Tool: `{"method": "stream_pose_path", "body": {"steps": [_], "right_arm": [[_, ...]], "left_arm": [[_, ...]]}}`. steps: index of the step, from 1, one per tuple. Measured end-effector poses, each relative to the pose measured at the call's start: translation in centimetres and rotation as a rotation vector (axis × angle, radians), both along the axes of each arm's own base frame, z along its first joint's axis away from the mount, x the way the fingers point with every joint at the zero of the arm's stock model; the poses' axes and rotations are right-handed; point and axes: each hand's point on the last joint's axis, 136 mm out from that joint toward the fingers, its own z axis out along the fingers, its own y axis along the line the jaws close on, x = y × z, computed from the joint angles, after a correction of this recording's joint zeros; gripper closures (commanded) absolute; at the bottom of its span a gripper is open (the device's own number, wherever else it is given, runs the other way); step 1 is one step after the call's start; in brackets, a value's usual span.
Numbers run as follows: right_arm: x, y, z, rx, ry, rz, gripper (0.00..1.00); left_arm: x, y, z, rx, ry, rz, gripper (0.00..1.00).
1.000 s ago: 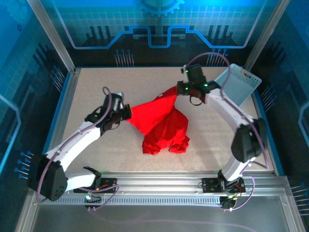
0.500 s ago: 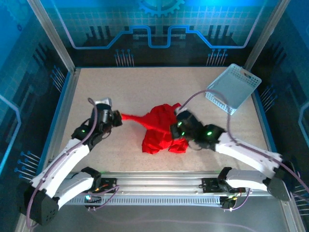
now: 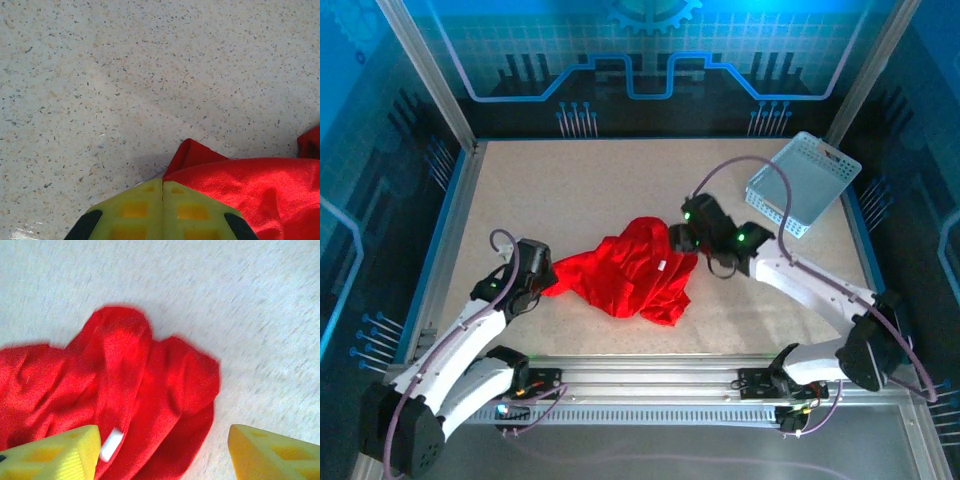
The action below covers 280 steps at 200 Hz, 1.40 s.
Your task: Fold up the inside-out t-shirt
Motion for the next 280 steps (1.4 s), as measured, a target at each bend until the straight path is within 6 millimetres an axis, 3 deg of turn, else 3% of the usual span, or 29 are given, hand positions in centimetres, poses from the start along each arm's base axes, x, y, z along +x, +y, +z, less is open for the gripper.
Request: {"method": "stream_pose_path", "body": {"steps": [20,43,69,98,164,220,280], "right_arm": [[4.1,0.3,-0.6,0.014,0.021,-0.017,0.35],[7.8,1.2,-4.1,0.008,0.094,-0.01,0.37],[9.7,1.0,-8.5,0.008,0.195,-0.015,0.39],[10.1,1.3,-11.2,0.042,0.264,0.003,0.39],[10.3,4.2,-9.9,0.106,0.234,0.079,0.36],[10.5,7.2,-7.6,0.131,0.185,0.151,0.45],[9.9,7.4,-10.1,0.102,0.26,0.151,0.46]], "left_arm": [[0.1,0.1,0.0,0.001,-0.003,0.002,1.0],[0.0,0.2,0.0,0.003,-0.001,0.007,1.0],[0.0,0.2,0.1,0.002,-0.004,0.009,1.0],[0.0,0.4,0.1,0.001,-0.005,0.013,1.0],[0.1,0.3,-0.2,0.005,0.009,0.013,1.0],[0.1,0.3,-0.2,0.005,0.008,0.014,1.0],[0.1,0.3,-0.2,0.005,0.008,0.013,1.0]]}}
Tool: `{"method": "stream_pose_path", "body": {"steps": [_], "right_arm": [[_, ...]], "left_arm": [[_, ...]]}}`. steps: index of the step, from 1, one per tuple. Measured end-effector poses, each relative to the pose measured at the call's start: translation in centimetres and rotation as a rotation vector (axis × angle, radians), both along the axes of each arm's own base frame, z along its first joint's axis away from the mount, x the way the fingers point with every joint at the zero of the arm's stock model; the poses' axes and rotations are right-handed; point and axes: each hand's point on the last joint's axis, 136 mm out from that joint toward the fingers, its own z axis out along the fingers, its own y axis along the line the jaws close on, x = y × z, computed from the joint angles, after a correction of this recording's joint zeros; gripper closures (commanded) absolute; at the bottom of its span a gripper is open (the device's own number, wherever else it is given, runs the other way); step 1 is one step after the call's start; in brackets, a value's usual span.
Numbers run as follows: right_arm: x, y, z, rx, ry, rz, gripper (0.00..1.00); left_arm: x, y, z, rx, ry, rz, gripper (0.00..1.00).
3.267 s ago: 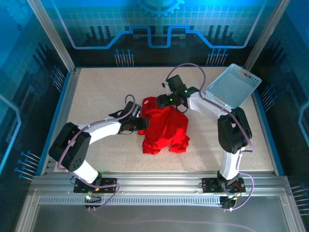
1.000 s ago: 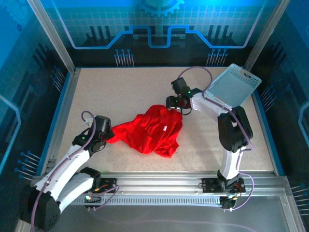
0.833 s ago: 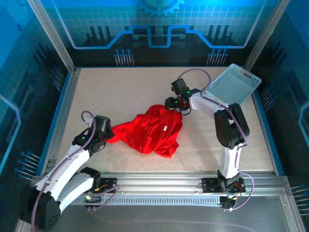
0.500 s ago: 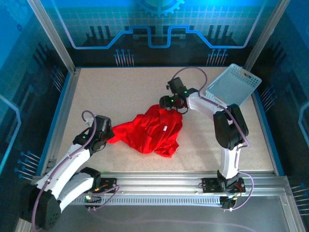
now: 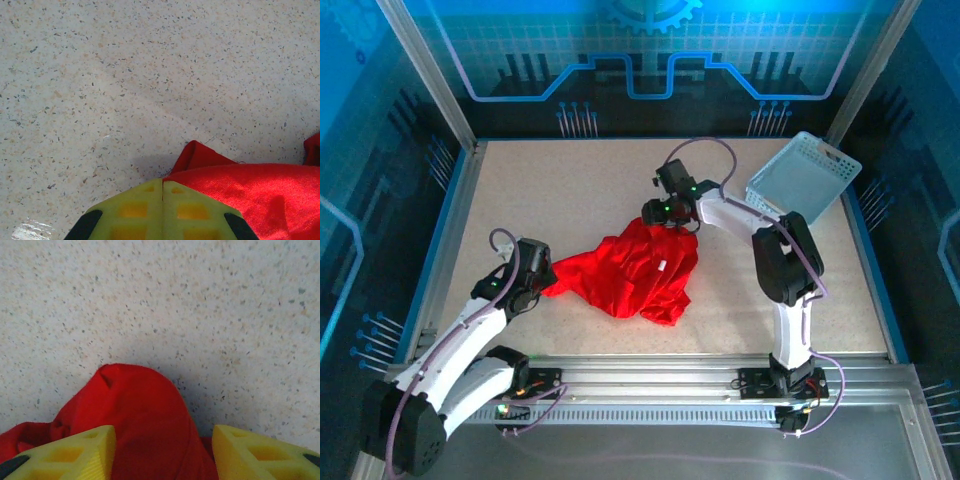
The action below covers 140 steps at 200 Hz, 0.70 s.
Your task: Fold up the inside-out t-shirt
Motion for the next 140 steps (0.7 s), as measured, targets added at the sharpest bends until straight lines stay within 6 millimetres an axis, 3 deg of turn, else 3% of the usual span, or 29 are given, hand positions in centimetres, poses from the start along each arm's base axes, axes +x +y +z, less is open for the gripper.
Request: {"method": "stream_pose_path", "body": {"steps": [21,64,95,115,140], "right_arm": [[-0.3,0.1,-0.2,-0.002,0.011,-0.003,0.56],[-0.5,0.4,-0.2,-0.003,0.011,0.006,0.89],[-0.8,-0.6,0.9,-0.026,-0.009,-0.022,0.95],[-0.9,-1.9,4.3,-0.042,-0.074,-0.054,0.99],[-1.3,-4.5,11.9,-0.019,-0.223,-0.118,1.0]], "left_arm": [[0.0,0.0,0.0,0.0,0.0,0.0,1.0],[0.0,0.0,0.0,0.0,0.0,0.0,1.0],[0.0,0.0,0.3,0.002,-0.002,-0.001,1.0],[0.4,0.2,1.6,0.006,-0.027,0.003,1.0],[1.5,0.8,5.7,0.019,-0.123,0.021,1.0]]}}
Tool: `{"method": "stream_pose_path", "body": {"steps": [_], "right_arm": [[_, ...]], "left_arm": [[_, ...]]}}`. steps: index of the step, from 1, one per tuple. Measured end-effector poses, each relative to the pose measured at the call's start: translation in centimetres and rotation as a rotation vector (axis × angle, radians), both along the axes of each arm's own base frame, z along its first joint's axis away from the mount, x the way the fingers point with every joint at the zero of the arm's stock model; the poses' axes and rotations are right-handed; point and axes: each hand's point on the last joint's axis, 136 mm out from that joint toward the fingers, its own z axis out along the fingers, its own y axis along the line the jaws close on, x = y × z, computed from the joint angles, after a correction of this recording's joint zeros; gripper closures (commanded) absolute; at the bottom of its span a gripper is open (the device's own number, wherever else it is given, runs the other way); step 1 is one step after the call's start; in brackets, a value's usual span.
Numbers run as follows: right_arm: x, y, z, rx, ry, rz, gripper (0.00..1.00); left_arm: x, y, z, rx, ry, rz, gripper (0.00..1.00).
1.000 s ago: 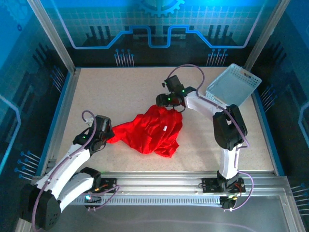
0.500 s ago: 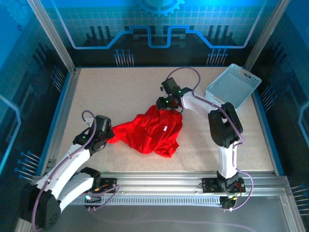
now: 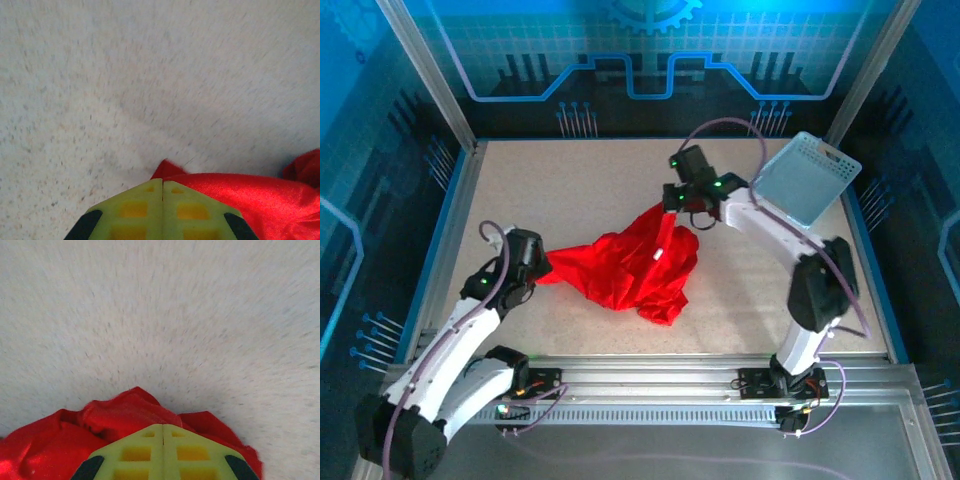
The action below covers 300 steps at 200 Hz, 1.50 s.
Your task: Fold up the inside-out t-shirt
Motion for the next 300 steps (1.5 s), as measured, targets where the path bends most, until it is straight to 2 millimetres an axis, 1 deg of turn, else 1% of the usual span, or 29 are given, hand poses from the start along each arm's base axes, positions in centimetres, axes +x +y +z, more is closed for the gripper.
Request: {"method": "stream_pose_path", "body": {"steps": [17,27,35,39,58,84,100,112,132,148,168,181,192,204,217,220,225,232,236,239,250,254,257,261,265,269,280,289,300], "right_arm": [[-0.7,-3.0,5.7,0.022,-0.115,-0.064,1.0],[-1.2,-5.1,9.3,0.031,-0.19,-0.109,1.0],[-1.7,-6.4,11.8,0.04,-0.243,-0.138,1.0],[-2.1,-7.1,13.4,0.049,-0.277,-0.153,1.0],[-4.2,-9.0,19.2,0.091,-0.4,-0.182,1.0],[-7.7,-11.0,26.0,0.16,-0.549,-0.199,1.0],[-10.2,-12.2,29.4,0.202,-0.624,-0.204,1.0],[-12.2,-13.2,31.9,0.237,-0.683,-0.204,1.0],[-15.7,-14.5,35.9,0.303,-0.779,-0.188,1.0],[-18.5,-15.4,38.9,0.355,-0.857,-0.169,1.0],[-21.3,-16.5,41.5,0.401,-0.935,-0.152,1.0],[-22.2,-16.7,42.5,0.411,-0.964,-0.143,1.0],[-21.8,-16.5,42.4,0.4,-0.964,-0.139,1.0],[-20.1,-15.8,41.8,0.37,-0.94,-0.138,1.0],[-16.8,-14.5,40.4,0.313,-0.891,-0.14,1.0],[-15.8,-14.0,39.8,0.296,-0.875,-0.139,1.0],[-14.3,-13.4,39.0,0.275,-0.852,-0.139,1.0],[-11.9,-12.3,37.4,0.237,-0.811,-0.136,1.0],[-10.1,-11.4,36.0,0.21,-0.778,-0.131,1.0],[-9.4,-11.1,35.3,0.198,-0.762,-0.131,1.0],[-5.4,-9.4,31.4,0.134,-0.674,-0.123,1.0],[-3.6,-8.7,29.3,0.105,-0.629,-0.118,1.0],[-2.9,-8.4,28.4,0.092,-0.609,-0.116,1.0],[-1.3,-7.8,26.3,0.068,-0.563,-0.113,1.0],[-0.3,-7.5,24.9,0.051,-0.535,-0.112,1.0],[1.1,-7.0,22.8,0.029,-0.494,-0.107,1.0],[3.6,-6.3,18.2,-0.018,-0.402,-0.104,1.0],[5.3,-5.9,14.7,-0.05,-0.335,-0.103,1.0],[6.9,-5.6,11.5,-0.078,-0.278,-0.104,1.0]], "left_arm": [[0.8,0.5,4.0,0.008,-0.097,0.016,1.0],[1.1,0.9,6.9,0.011,-0.168,0.025,1.0],[1.3,1.1,9.3,0.013,-0.226,0.029,1.0],[1.3,1.2,10.5,0.013,-0.253,0.031,1.0],[1.2,1.5,16.1,0.008,-0.387,0.036,1.0],[0.3,1.7,23.9,-0.019,-0.582,0.032,1.0],[-0.7,1.7,27.9,-0.04,-0.68,0.016,1.0],[-1.7,1.6,30.5,-0.061,-0.745,0.001,1.0],[-3.9,1.2,34.7,-0.109,-0.86,-0.043,1.0],[-5.9,0.8,37.6,-0.148,-0.948,-0.089,1.0],[-7.5,0.2,40.2,-0.197,-1.028,-0.141,1.0],[-7.6,-0.1,40.6,-0.21,-1.038,-0.157,1.0],[-6.9,-0.4,40.3,-0.211,-1.019,-0.162,1.0],[-5.0,-0.8,39.4,-0.204,-0.971,-0.162,1.0],[-2.0,-1.4,37.4,-0.188,-0.891,-0.155,1.0],[-0.8,-1.6,36.5,-0.182,-0.858,-0.151,1.0],[0.4,-1.8,35.4,-0.174,-0.821,-0.146,1.0],[2.6,-2.1,33.1,-0.157,-0.75,-0.135,1.0],[3.9,-2.3,31.5,-0.144,-0.703,-0.125,1.0],[4.7,-2.3,30.4,-0.136,-0.673,-0.119,1.0],[7.3,-2.5,25.9,-0.102,-0.551,-0.096,1.0],[8.1,-2.5,24.2,-0.089,-0.508,-0.089,1.0],[8.7,-2.5,22.6,-0.077,-0.469,-0.081,1.0],[9.3,-2.4,20.9,-0.064,-0.422,-0.073,1.0],[9.7,-2.3,19.3,-0.052,-0.381,-0.067,1.0],[10.2,-2.2,17.5,-0.04,-0.335,-0.056,1.0],[11.1,-1.6,13.6,-0.018,-0.236,-0.027,1.0],[11.6,-1.0,11.3,-0.013,-0.177,0.0,1.0],[12.3,-0.1,9.1,-0.007,-0.123,0.032,1.0]]}}
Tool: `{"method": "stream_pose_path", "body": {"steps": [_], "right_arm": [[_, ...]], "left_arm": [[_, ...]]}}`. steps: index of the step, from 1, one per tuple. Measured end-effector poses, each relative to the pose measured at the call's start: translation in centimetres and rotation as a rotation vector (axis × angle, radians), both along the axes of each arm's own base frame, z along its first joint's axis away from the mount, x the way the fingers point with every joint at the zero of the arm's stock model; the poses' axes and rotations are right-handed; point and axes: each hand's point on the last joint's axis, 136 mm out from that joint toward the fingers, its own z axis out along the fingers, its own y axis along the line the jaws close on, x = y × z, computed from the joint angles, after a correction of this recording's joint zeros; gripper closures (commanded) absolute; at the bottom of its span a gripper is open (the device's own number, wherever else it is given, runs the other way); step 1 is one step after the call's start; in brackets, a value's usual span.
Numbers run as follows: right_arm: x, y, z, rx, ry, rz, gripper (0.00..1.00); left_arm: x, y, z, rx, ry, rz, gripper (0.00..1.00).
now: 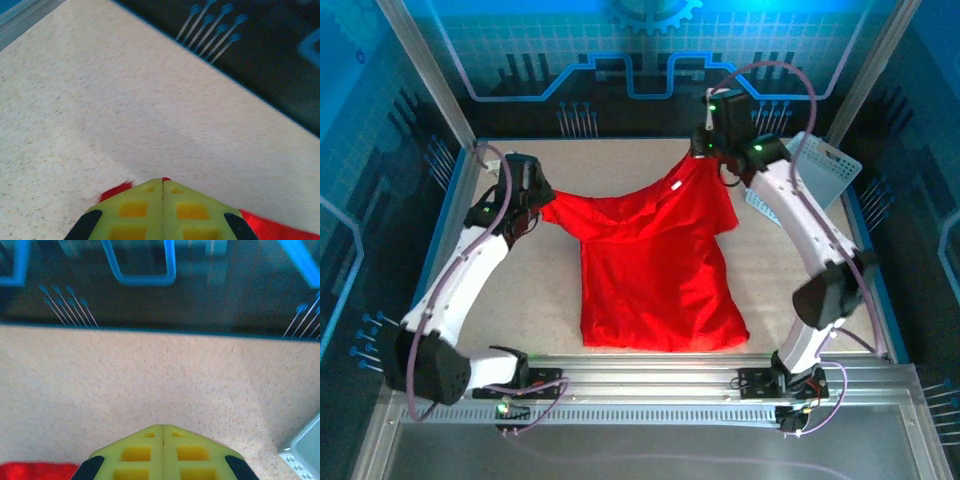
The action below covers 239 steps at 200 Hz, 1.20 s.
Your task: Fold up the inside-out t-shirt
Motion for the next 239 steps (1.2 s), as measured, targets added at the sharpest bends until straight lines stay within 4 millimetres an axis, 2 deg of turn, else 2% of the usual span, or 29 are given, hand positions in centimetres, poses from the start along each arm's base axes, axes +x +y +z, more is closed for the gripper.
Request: {"method": "stream_pose_path", "body": {"steps": [11,23,30,49,69,83,99,108,119,140,153,174,190,204,216,239], "right_arm": [[1.3,0.1,-2.6,-0.016,0.044,-0.006,0.97],[2.6,0.2,-5.0,-0.023,0.086,-0.01,0.76],[3.5,0.3,-6.1,-0.019,0.103,-0.015,0.68],[6.4,0.2,-7.6,-0.013,0.113,-0.035,0.46],[8.9,-0.1,-7.1,-0.007,0.095,-0.053,0.29],[9.6,-0.5,-5.9,-0.012,0.074,-0.057,0.26],[9.1,-0.9,-4.2,-0.015,0.056,-0.055,0.25],[8.3,-1.2,-3.3,-0.018,0.054,-0.052,0.24],[6.7,-1.7,-2.9,-0.025,0.062,-0.047,0.23],[1.6,-3.2,-3.5,-0.033,0.11,-0.037,0.22],[-2.0,-4.1,-4.2,-0.03,0.143,-0.031,0.22],[-6.9,-5.1,-6.1,0.001,0.191,-0.025,0.22],[-9.7,-5.5,-8.6,0.023,0.249,-0.017,0.22],[-11.8,-5.7,-11.7,0.028,0.32,-0.014,0.22],[-13.3,-6.0,-14.5,0.02,0.388,-0.016,0.22],[-16.2,-6.7,-19.8,-0.002,0.523,-0.029,0.22]], "left_arm": [[0.8,0.9,-1.6,-0.003,0.036,0.032,1.0],[1.8,1.8,-3.5,-0.003,0.078,0.059,1.0],[2.3,2.1,-4.6,-0.003,0.105,0.069,1.0],[4.6,3.1,-7.2,-0.013,0.177,0.084,0.73],[7.8,3.9,-8.6,-0.044,0.229,0.089,0.56],[9.6,4.5,-8.4,-0.063,0.237,0.089,0.38],[9.8,5.1,-7.8,-0.067,0.243,0.094,0.19],[9.2,5.1,-7.2,-0.054,0.249,0.083,0.12],[8.2,4.6,-6.4,-0.05,0.247,0.075,0.1],[5.3,1.9,-4.5,-0.013,0.228,0.006,0.07],[2.9,-1.4,-3.5,0.017,0.211,-0.084,0.06],[-1.0,-9.1,-2.9,0.07,0.189,-0.315,0.06],[-4.5,-14.3,-4.5,0.12,0.213,-0.496,0.06],[-7.4,-17.2,-7.1,0.171,0.267,-0.612,0.06],[-9.9,-18.7,-9.6,0.22,0.325,-0.693,0.05],[-13.4,-20.1,-13.2,0.29,0.41,-0.792,0.05]]}}
